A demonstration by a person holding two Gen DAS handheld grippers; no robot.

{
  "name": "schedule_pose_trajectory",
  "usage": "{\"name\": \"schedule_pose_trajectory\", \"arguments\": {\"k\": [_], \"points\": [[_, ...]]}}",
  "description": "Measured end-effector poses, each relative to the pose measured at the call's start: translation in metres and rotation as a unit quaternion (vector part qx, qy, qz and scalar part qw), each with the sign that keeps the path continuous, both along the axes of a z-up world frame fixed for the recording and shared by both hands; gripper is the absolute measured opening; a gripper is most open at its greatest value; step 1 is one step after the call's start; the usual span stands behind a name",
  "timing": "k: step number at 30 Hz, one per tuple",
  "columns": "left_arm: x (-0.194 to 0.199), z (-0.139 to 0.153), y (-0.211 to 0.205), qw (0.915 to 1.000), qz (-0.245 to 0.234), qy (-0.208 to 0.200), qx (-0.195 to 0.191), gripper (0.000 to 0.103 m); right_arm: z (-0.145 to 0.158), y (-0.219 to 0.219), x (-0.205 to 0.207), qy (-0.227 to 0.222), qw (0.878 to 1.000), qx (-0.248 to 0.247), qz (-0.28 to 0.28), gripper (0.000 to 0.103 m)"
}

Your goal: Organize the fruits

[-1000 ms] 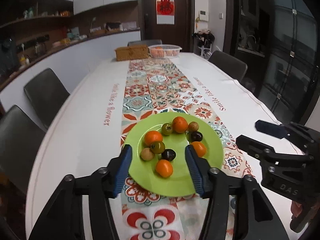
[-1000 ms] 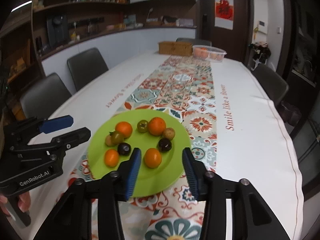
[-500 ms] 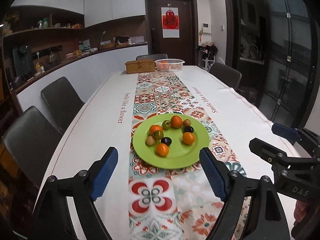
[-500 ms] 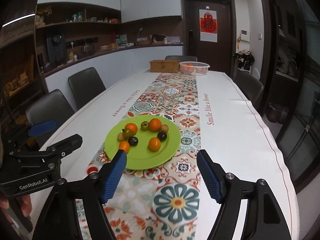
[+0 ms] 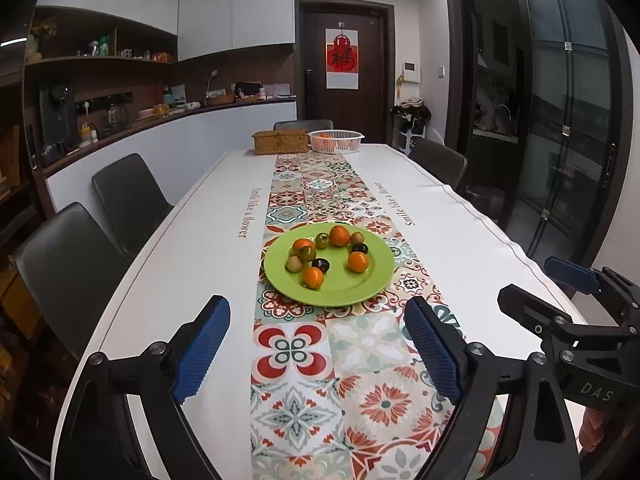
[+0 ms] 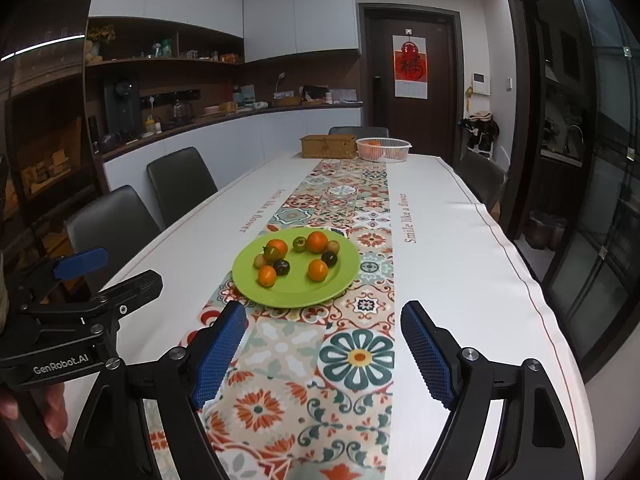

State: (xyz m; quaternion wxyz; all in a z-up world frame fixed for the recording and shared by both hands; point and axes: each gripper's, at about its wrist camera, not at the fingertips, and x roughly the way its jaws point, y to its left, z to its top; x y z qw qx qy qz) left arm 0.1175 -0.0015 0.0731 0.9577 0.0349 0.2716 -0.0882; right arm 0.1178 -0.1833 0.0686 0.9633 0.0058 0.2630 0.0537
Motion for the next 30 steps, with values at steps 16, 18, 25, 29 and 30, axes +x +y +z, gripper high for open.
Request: {"name": "schedule_pose_trajectory", "arguments": {"k": [16,18,25,29,30], "points": [[-0.047,0.002,-0.003,0.9995,0.011,-0.029,0.005,0.098,0.002,-0.010,-0.051,-0.024,0.999,0.003,-0.025,0.081],[-0.049,0.003,-0.004,0.9994,0.012,-0.031,0.005,0.098,0.001,-0.012,-0.056,-0.025,0.999,0.005,-0.025,0.081],[-0.058,0.003,-0.002,0.9993,0.012,-0.035,0.002,0.103,-0.001,-0.012,-0.061,-0.027,0.999,0.004,-0.026,0.081],[-0.060,0.002,-0.003,0.9994,0.012,-0.032,0.006,0.103,-0.002,-0.011,-0.065,-0.029,0.999,0.002,-0.027,0.081],[-0.061,0.002,-0.003,0.9994,0.014,-0.032,0.008,0.103,-0.002,-0.010,-0.065,-0.030,0.999,0.002,-0.026,0.081]]}}
